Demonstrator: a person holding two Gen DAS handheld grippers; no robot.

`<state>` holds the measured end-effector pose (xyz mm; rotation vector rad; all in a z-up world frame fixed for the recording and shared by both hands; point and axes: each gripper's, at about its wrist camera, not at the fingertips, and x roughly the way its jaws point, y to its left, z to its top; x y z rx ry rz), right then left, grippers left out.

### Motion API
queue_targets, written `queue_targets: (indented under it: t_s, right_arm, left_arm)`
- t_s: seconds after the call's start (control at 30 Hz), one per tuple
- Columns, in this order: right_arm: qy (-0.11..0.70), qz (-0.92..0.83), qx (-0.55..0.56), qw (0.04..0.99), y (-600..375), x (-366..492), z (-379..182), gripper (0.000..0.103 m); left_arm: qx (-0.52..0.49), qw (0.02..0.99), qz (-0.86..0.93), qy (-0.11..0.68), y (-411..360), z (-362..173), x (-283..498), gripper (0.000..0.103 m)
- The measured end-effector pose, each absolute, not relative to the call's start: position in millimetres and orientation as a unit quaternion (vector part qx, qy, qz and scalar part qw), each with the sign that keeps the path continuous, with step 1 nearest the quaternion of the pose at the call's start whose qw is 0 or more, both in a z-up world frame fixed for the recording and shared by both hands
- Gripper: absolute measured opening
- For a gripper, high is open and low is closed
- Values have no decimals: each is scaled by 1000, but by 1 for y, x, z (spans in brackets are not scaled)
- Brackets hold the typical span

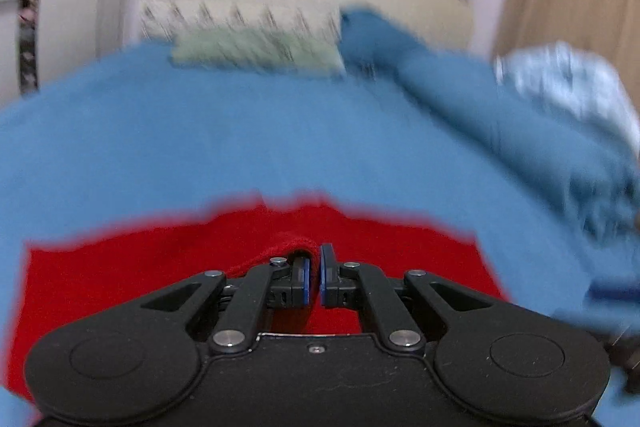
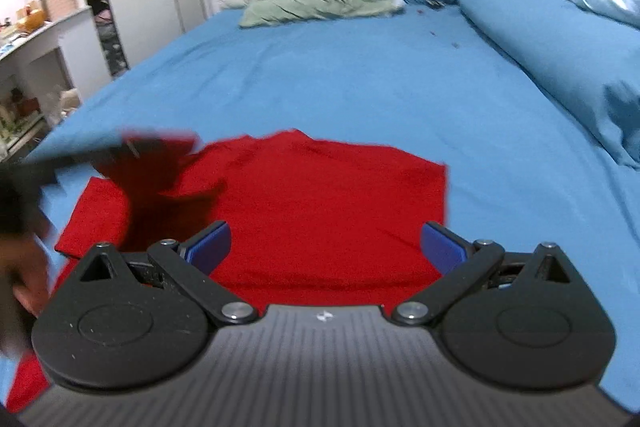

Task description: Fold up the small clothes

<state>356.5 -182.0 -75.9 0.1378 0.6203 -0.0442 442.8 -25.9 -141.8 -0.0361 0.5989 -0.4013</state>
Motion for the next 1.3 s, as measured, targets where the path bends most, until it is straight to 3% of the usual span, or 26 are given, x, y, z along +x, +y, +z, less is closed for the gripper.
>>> queue_targets:
  t_s: [0.1, 0.2, 0.23, 0.33, 0.4, 0.53, 0.77, 0.87, 0.93, 1.0, 1.13, 1.3]
  right_arm:
    - [327, -26, 73, 942, -194, 355, -91, 103]
    - [342, -24, 72, 937, -194, 356, -106, 103]
    - [342, -21, 71, 937, -193, 357, -108, 103]
    - [333, -4, 72, 940, -187, 362, -104, 103]
    - [326, 25, 61, 943, -178, 372, -97, 103]
    - [328, 82, -14, 941, -140, 402, -95, 103]
    - [328, 149, -216, 908, -52, 441, -127, 101]
    - [327, 167, -293, 883, -25, 454, -141, 78]
    - [334, 177, -317, 870, -15, 463, -148, 54]
    - [339, 185, -308, 870, -13, 468, -146, 28]
    - [318, 141, -233, 908, -36, 465, -133, 24]
    - [321, 33, -17, 946, -108, 447, -134, 24]
  left_arm:
    - [3, 920, -197, 338, -40, -189, 441, 4]
    - [19, 921, -206, 330, -38, -195, 429, 11]
    - [25, 921, -206, 329, -34, -190, 425, 31]
    - [37, 933, -194, 301, -14, -167, 405, 77]
    - [44, 944, -174, 276, 12, -152, 385, 93]
    - [45, 958, -108, 262, 72, -142, 369, 94]
    - [13, 954, -44, 298, 129, -171, 376, 94]
    - [14, 953, -32, 302, 134, -176, 380, 94]
    - [17, 953, -28, 302, 139, -175, 379, 94]
    - [4, 952, -28, 305, 144, -175, 380, 93]
    - [-5, 951, -30, 306, 146, -180, 376, 91]
    - [-8, 953, -28, 301, 148, -181, 376, 91]
